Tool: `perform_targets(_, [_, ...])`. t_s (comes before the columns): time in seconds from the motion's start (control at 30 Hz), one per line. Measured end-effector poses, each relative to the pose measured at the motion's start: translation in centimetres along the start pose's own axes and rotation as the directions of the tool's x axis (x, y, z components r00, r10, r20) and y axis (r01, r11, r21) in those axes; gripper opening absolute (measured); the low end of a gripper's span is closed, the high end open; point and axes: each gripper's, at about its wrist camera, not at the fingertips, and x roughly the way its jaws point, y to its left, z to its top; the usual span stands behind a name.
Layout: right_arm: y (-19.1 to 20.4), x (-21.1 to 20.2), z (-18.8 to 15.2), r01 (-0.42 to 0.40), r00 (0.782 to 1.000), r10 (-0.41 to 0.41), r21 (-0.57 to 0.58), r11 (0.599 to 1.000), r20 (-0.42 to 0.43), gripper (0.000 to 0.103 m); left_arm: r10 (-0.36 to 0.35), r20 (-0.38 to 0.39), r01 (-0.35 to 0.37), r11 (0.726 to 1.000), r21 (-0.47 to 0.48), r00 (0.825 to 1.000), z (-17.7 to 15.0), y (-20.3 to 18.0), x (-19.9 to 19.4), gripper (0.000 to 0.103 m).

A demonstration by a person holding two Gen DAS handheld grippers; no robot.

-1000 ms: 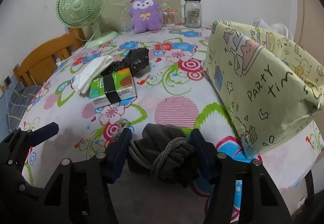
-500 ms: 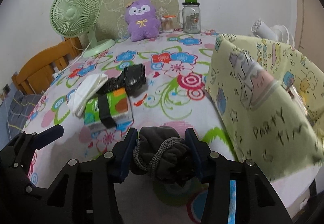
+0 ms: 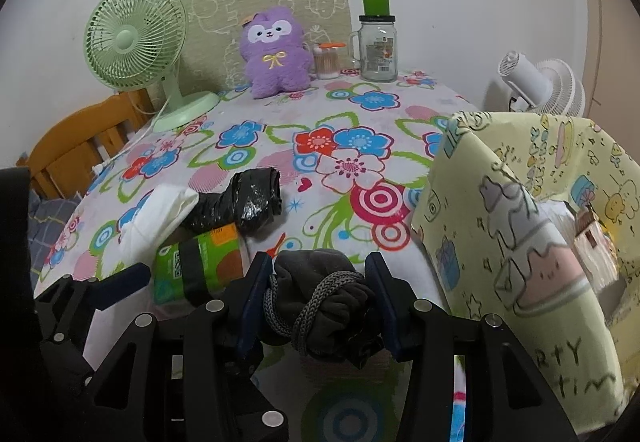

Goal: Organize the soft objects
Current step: 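Grasp the green tissue pack with the left gripper while the right gripper holds the glove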

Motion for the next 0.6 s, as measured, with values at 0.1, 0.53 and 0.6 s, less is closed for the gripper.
perform_targets(0.1, [0.1,0.6,0.3,0.0,1.0,0.0,-0.004,1.0,-0.003,0.052,-0.002,-0.013,0.002,1.0,-0.012,1.0,0.4,0.1,0.7,0.098])
perform_targets(0.53, [-0.3,1.9,0.8,-0.012,1.0,0.012,0.017,1.0,-0.017,0.052,-0.018,-0.043,0.016,0.999,-0.04,0.999,1.4,0.6,2.3,0.082])
perform_targets(0.6, [-0.3,1.8,0.8,-0.012,1.0,0.012,0.014,1.0,-0.017,0.052,-0.018,-0.04,0.016,0.999,-0.042,0.999,1.4,0.7,2.3,0.081])
